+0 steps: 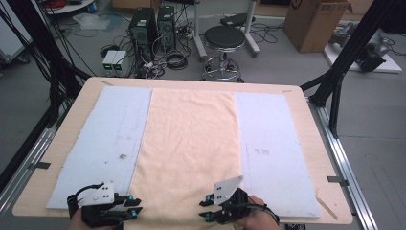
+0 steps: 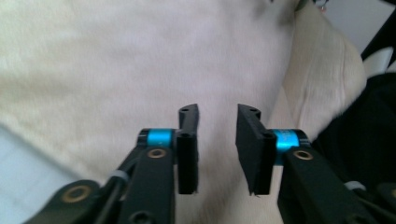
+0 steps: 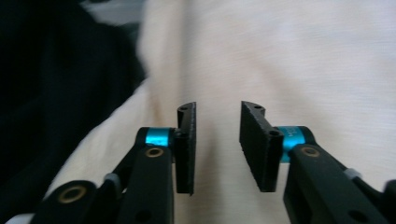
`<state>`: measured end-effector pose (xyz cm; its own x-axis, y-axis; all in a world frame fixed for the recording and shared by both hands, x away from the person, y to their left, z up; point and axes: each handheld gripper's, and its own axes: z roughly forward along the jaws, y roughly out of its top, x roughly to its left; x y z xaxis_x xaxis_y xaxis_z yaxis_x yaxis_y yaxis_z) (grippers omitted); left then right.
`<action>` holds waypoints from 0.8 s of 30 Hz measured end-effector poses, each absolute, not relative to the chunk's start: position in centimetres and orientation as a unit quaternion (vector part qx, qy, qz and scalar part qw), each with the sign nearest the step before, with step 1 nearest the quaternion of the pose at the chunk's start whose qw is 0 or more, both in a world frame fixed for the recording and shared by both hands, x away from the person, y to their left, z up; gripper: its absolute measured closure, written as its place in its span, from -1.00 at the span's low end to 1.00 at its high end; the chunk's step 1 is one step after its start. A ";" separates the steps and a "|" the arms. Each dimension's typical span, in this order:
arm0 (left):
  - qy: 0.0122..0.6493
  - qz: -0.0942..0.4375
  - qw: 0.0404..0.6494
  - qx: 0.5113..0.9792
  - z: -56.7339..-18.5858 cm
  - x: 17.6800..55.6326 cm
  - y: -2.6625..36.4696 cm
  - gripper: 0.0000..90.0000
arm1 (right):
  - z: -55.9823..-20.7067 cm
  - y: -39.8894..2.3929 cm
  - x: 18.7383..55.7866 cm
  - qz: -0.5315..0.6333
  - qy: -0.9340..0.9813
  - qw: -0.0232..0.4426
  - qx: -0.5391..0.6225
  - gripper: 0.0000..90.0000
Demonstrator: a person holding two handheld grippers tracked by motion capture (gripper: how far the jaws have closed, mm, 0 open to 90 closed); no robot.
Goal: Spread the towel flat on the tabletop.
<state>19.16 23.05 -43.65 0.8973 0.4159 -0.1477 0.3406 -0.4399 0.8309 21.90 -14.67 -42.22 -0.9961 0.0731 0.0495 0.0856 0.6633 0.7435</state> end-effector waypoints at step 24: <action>0.333 0.128 0.501 0.789 -42.7 25.1 22.9 -0.04 | -41.7 -21.0 28.5 -0.464 -0.848 -0.064 -0.247 -0.08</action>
